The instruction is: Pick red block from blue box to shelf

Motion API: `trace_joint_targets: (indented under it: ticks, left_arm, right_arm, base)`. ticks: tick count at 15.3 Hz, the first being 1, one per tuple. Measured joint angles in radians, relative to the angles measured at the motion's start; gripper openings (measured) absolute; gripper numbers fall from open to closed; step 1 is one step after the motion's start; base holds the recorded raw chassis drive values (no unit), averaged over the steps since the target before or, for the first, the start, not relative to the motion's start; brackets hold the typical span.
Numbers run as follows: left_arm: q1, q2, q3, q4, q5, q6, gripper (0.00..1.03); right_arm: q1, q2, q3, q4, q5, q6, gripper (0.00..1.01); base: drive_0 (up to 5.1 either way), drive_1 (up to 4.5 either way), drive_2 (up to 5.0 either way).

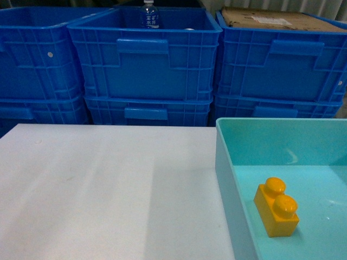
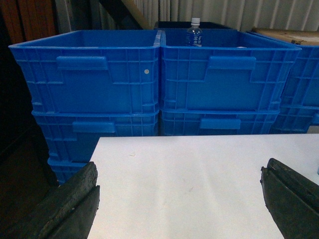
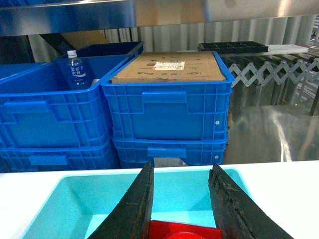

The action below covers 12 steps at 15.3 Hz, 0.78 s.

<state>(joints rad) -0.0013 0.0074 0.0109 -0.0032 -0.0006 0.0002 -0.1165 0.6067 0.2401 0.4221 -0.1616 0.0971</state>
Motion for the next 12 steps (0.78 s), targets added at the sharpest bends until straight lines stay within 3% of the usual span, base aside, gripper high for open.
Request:
trace_joint_targets:
  ticks: [2, 6, 8, 10, 12]
  left_arm:
    - [0.000, 0.000, 0.000, 0.000, 0.000, 0.000, 0.98]
    - [0.000, 0.000, 0.000, 0.000, 0.000, 0.000, 0.98]
    - [0.000, 0.000, 0.000, 0.000, 0.000, 0.000, 0.98]
    - [0.000, 0.000, 0.000, 0.000, 0.000, 0.000, 0.98]
    - [0.000, 0.000, 0.000, 0.000, 0.000, 0.000, 0.98]
  right_arm:
    - [0.020, 0.000, 0.000, 0.000, 0.017, 0.000, 0.28]
    - [0.112, 0.000, -0.008, 0.014, 0.103, -0.021, 0.28]
    - [0.109, 0.011, -0.019, 0.046, 0.123, -0.027, 0.28]
    - [0.082, 0.053, -0.040, 0.148, 0.168, -0.042, 0.28]
    - [0.077, 0.053, -0.045, 0.150, 0.177, -0.043, 0.28]
  base:
    - [0.0, 0.00, 0.0]
    - [0.0, 0.00, 0.0]
    - [0.0, 0.00, 0.0]
    - [0.0, 0.00, 0.0]
    - [0.0, 0.00, 0.0]
